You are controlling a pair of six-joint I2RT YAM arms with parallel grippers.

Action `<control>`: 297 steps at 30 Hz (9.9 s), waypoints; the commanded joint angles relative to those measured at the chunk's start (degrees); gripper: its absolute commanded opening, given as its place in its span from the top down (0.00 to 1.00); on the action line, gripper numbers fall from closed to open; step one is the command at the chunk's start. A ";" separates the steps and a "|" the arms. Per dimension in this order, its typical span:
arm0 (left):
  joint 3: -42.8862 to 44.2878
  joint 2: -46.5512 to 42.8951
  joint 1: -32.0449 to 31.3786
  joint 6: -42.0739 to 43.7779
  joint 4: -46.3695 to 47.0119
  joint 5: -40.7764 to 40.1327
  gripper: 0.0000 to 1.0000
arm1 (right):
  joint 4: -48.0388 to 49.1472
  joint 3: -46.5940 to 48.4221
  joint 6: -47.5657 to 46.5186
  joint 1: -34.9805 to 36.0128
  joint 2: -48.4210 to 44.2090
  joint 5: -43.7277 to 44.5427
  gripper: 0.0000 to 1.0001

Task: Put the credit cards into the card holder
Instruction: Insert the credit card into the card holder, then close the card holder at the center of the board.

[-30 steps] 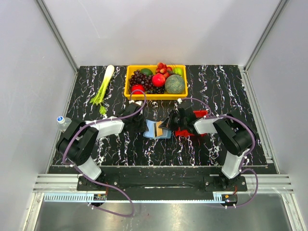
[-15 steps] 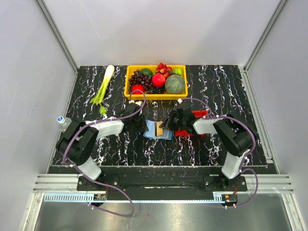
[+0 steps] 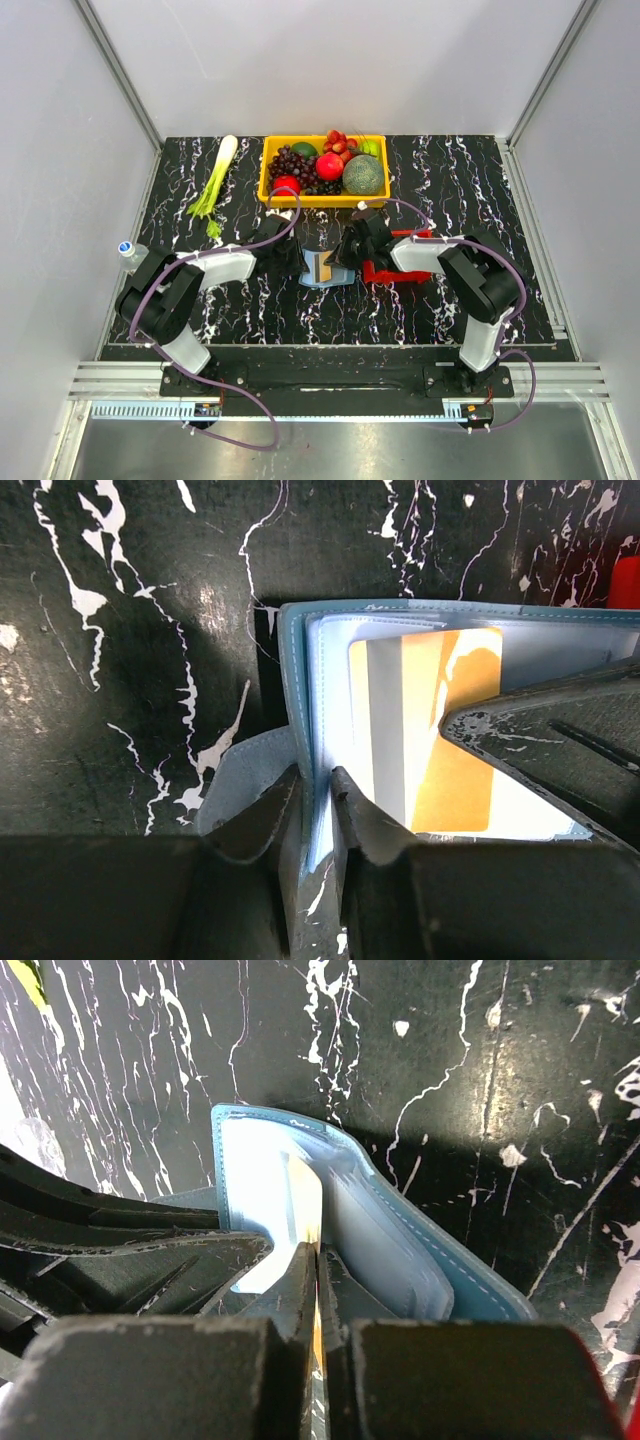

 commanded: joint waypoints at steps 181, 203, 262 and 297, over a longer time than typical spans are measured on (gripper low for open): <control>-8.61 -11.27 -0.09 -2.72 -3.59 -2.83 0.69 | 1.16 2.75 -6.82 3.11 -5.69 -17.75 0.53; -9.66 -11.80 0.52 -2.89 -2.80 -2.92 0.69 | -3.93 -8.76 -5.06 0.83 -20.72 4.39 0.89; -5.27 -17.16 5.18 -2.72 -7.20 -7.84 0.58 | -9.39 8.73 -10.33 6.80 4.32 -8.17 0.91; -7.02 -18.92 6.32 -2.72 -6.84 -3.62 0.83 | -11.58 9.25 -10.77 6.89 5.55 -9.05 0.87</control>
